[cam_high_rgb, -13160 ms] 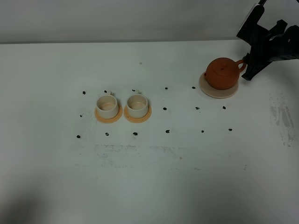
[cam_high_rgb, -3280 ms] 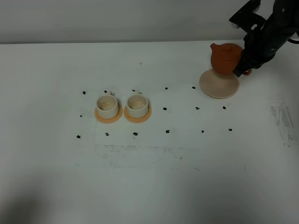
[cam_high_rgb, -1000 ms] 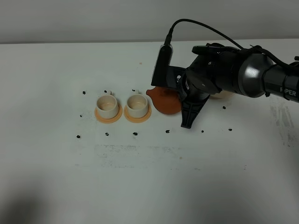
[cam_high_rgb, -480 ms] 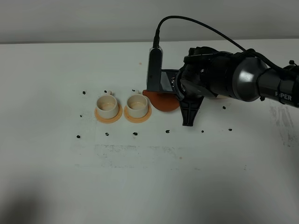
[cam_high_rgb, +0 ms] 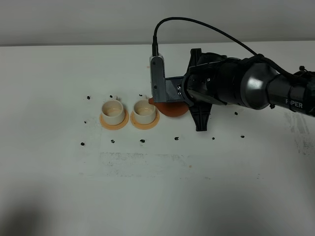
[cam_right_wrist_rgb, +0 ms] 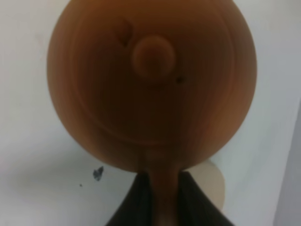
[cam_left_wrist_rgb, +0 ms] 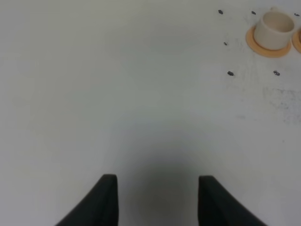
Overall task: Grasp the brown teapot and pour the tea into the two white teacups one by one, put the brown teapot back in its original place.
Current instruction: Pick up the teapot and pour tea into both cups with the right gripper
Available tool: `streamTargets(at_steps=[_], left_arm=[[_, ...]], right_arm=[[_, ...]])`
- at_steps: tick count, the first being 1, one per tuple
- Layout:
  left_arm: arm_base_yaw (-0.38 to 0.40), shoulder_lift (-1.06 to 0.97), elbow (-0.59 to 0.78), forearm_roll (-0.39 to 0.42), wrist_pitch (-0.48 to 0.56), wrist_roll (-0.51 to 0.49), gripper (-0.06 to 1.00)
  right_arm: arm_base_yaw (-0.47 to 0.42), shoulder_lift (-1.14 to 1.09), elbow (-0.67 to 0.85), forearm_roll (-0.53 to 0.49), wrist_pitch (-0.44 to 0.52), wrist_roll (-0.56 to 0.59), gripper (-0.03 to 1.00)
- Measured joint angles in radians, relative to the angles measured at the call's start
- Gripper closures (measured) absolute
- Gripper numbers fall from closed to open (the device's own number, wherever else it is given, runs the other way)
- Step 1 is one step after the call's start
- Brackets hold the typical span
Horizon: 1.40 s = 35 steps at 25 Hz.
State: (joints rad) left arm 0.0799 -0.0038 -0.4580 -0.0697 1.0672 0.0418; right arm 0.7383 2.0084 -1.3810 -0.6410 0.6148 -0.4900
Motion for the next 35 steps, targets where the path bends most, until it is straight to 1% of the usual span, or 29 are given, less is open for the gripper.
streamTargets(at_steps=[17,23,35], left_arm=[[0.0,0.0,0.0,0.0,0.0,0.0,0.52],[0.0,0.0,0.0,0.0,0.0,0.0,0.52],[0.0,0.0,0.0,0.0,0.0,0.0,0.52]], right_arm=[[0.019,0.006,0.0,-0.151,-0.045,-0.003,0.85],[0.019,0.006,0.0,-0.226,-0.049,-0.003,0.85],[0.019,0.006,0.0,-0.333,-0.053,-0.003,0.85]])
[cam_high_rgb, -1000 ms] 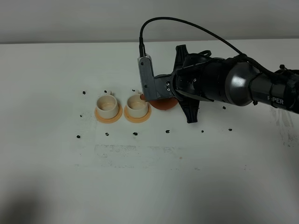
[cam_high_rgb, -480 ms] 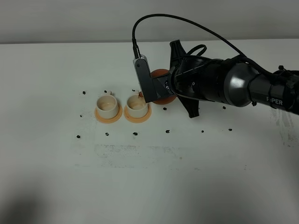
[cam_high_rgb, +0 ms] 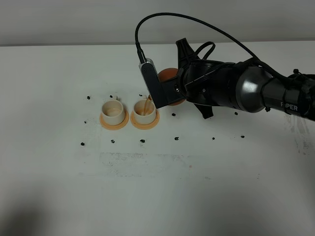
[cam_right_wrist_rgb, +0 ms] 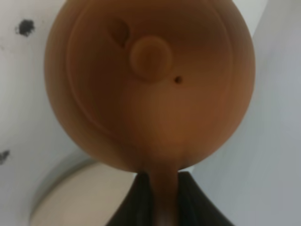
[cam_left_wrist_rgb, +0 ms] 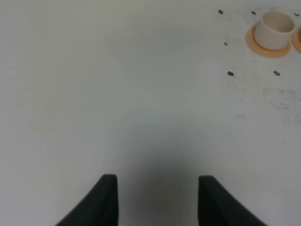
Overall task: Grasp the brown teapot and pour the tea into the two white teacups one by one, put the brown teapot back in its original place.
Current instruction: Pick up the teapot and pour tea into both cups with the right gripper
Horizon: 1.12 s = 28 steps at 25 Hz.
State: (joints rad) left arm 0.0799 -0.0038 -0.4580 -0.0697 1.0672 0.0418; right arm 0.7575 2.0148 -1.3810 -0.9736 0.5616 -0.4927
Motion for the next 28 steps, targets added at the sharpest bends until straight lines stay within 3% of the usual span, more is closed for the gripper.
streamTargets(at_steps=[6,28], left_arm=[[0.0,0.0,0.0,0.0,0.0,0.0,0.52],[0.0,0.0,0.0,0.0,0.0,0.0,0.52]], right_arm=[[0.0,0.0,0.0,-0.047,-0.001,0.0,0.85],[0.02,0.0,0.0,-0.063,-0.002,-0.041,0.85]])
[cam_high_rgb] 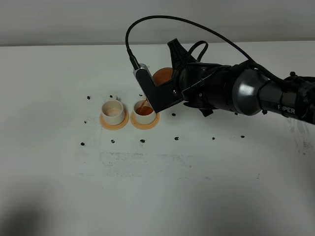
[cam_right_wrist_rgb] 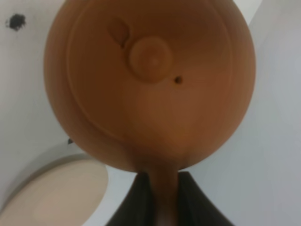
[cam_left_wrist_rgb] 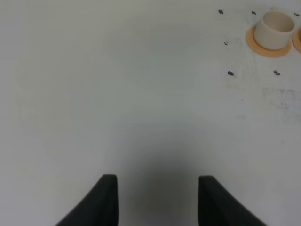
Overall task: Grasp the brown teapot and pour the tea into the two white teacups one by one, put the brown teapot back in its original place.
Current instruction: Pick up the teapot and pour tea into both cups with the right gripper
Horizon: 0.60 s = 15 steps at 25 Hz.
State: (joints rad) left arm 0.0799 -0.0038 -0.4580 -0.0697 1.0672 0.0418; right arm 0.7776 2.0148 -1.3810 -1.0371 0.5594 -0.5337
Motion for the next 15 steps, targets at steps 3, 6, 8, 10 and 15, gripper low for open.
streamTargets(at_steps=[3,6,8,10,15], left_arm=[[0.0,0.0,0.0,0.0,0.0,0.0,0.52],[0.0,0.0,0.0,0.0,0.0,0.0,0.52],[0.0,0.0,0.0,0.0,0.0,0.0,0.52],[0.0,0.0,0.0,0.0,0.0,0.0,0.52],[0.0,0.0,0.0,0.0,0.0,0.0,0.52]], right_arm=[[0.0,0.005,0.0,-0.009,0.008,0.0,0.85],[0.0,0.017,0.0,-0.01,0.015,-0.001,0.85],[0.002,0.02,0.0,-0.012,0.019,-0.001,0.85],[0.007,0.02,0.0,-0.019,0.019,-0.001,0.85],[0.012,0.02,0.0,-0.037,0.019,-0.001,0.85]])
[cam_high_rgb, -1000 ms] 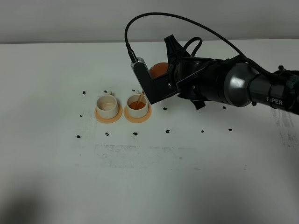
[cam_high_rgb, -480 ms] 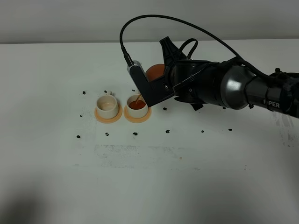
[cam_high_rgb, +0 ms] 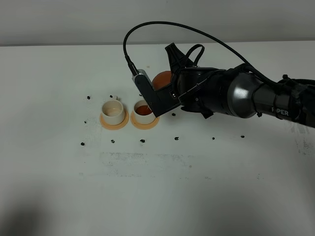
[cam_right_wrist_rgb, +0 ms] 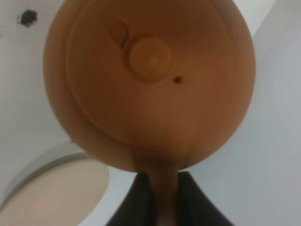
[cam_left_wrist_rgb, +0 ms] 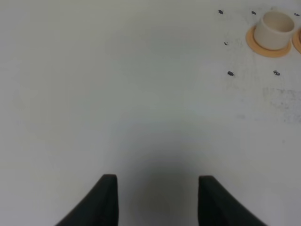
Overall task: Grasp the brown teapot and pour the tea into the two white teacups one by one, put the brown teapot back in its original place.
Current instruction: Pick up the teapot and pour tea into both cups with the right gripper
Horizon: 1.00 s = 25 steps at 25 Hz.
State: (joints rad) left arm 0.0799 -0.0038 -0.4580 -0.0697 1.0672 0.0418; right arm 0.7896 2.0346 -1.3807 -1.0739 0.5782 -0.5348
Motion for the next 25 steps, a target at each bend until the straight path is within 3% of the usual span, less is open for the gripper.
streamTargets(at_steps=[25], left_arm=[[0.0,0.0,0.0,0.0,0.0,0.0,0.52]], right_arm=[[0.0,0.0,0.0,-0.08,-0.011,-0.003,0.85]])
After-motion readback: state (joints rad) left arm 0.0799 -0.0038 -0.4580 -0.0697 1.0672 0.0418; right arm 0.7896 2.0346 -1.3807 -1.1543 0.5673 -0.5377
